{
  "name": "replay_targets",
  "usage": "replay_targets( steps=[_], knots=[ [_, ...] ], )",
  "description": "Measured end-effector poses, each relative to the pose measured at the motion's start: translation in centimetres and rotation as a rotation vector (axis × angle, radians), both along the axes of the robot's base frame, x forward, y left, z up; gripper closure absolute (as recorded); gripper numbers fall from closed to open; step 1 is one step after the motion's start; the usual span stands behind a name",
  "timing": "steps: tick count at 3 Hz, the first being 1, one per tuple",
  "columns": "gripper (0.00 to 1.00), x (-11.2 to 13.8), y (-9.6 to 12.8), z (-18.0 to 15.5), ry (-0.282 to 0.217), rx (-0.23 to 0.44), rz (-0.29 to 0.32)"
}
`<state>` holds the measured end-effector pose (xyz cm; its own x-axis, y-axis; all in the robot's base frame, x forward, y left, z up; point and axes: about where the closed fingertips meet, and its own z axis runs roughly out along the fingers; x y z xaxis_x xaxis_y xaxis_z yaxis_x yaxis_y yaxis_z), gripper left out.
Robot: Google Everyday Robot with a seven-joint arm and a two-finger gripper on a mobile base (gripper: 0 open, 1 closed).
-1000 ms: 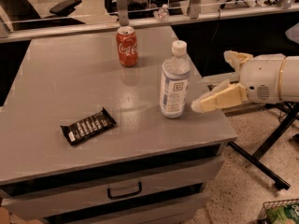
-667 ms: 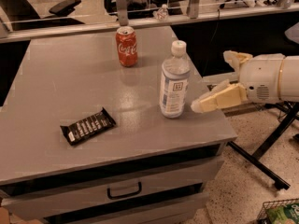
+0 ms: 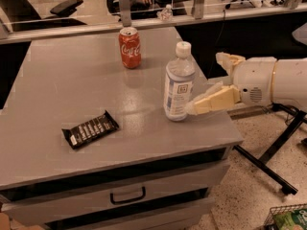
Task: Move blue plastic bottle near coke can
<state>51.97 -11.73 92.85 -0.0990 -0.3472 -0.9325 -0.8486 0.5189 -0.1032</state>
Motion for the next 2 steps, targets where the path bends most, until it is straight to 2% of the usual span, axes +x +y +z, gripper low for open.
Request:
replay_targets(
  steps=[2],
  knots=[
    [0.00,0.7,3.1,-0.9,0.008,0.075,0.083]
  ],
)
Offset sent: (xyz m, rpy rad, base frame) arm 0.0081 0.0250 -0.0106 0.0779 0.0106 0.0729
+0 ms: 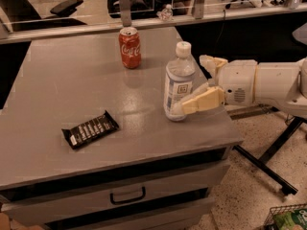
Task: Move blue plastic bottle near coke can
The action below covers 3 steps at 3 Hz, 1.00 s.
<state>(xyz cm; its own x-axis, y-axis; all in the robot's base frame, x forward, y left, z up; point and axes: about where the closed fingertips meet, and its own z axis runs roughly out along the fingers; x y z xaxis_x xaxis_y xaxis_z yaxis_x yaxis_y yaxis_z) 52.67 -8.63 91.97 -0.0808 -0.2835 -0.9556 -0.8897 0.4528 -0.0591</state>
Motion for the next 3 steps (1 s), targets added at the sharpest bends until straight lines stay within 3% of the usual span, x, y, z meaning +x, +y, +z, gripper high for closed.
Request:
replay_targets(
  steps=[1,2,3],
  knots=[
    [0.00,0.0,0.0,0.0,0.000,0.000,0.000],
    [0.00,-0.4,0.5,0.3,-0.038,-0.020,0.017],
    [0.00,-0.5,1.4,0.7,-0.148,-0.096,0.039]
  ],
)
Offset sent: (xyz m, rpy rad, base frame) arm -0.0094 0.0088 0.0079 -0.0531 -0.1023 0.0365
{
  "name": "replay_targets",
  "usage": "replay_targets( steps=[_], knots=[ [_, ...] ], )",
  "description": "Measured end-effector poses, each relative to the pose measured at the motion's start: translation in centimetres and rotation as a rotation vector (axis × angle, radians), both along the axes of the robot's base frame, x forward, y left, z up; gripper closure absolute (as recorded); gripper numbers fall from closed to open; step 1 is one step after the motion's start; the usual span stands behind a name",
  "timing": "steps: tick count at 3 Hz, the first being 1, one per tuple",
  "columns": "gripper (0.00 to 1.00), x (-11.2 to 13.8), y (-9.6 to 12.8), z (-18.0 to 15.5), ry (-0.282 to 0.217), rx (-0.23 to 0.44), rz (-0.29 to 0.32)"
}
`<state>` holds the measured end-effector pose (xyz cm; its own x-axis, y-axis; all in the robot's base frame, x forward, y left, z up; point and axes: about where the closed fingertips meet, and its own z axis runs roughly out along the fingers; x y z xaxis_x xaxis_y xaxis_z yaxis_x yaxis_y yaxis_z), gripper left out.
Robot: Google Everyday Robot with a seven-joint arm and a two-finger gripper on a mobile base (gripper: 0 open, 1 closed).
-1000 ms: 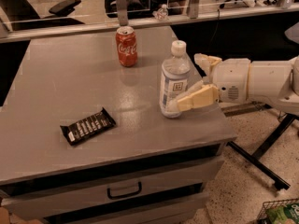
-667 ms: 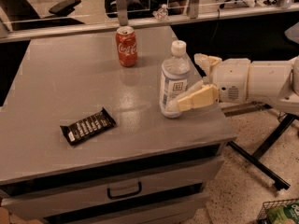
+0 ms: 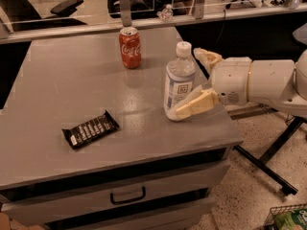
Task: Move blue plastic bottle near coke can
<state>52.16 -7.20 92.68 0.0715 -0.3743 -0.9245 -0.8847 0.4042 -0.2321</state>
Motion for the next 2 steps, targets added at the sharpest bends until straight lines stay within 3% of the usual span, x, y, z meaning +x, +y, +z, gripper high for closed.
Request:
replay_targets(
  steps=[1,2],
  knots=[
    [0.00,-0.01,0.21,0.06,-0.031,-0.018,0.012],
    [0.00,-0.01,0.22,0.06,-0.031,-0.018,0.012]
  ],
)
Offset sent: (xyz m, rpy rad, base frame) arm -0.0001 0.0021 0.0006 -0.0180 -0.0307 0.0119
